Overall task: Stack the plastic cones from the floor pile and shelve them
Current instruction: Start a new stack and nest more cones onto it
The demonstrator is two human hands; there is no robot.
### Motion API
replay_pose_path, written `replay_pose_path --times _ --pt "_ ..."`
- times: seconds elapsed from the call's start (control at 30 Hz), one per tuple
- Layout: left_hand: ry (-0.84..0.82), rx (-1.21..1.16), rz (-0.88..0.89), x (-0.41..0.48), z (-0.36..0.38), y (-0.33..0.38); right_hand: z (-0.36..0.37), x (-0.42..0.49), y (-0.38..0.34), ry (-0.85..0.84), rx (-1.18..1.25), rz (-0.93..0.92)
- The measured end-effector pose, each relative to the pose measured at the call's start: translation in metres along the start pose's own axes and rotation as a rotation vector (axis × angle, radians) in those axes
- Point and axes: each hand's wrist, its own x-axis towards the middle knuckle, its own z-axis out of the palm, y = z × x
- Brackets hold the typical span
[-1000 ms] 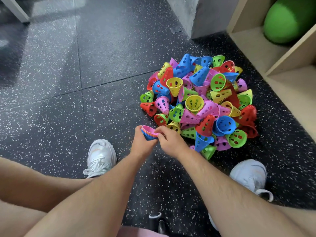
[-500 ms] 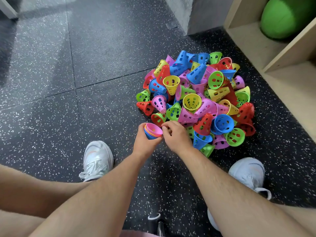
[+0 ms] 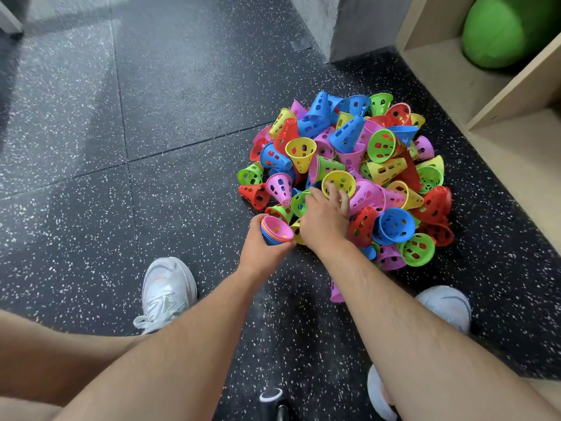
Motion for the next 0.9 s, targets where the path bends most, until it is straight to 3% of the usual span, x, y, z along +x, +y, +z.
replay_pose_path --times 0.17,0.4,0.8,0.9 --pt "0.025 -0.02 0.012 -0.001 -0.003 0.004 0.001 0.001 0.005 0.21 0.301 -0.025" --pt "0.014 -0.009 0.037 -0.009 -0.003 0.009 -0.016 -0.017 0.008 0.218 0.545 0.022" --pt "-0.079 0.01 0.079 -0.027 0.004 0.017 -0.008 -0.054 0.014 -0.24 0.535 -0.064" --pt "-0.114 0.063 0.085 -0.03 0.003 0.018 -0.002 -0.064 0.016 -0.285 0.571 -0.087"
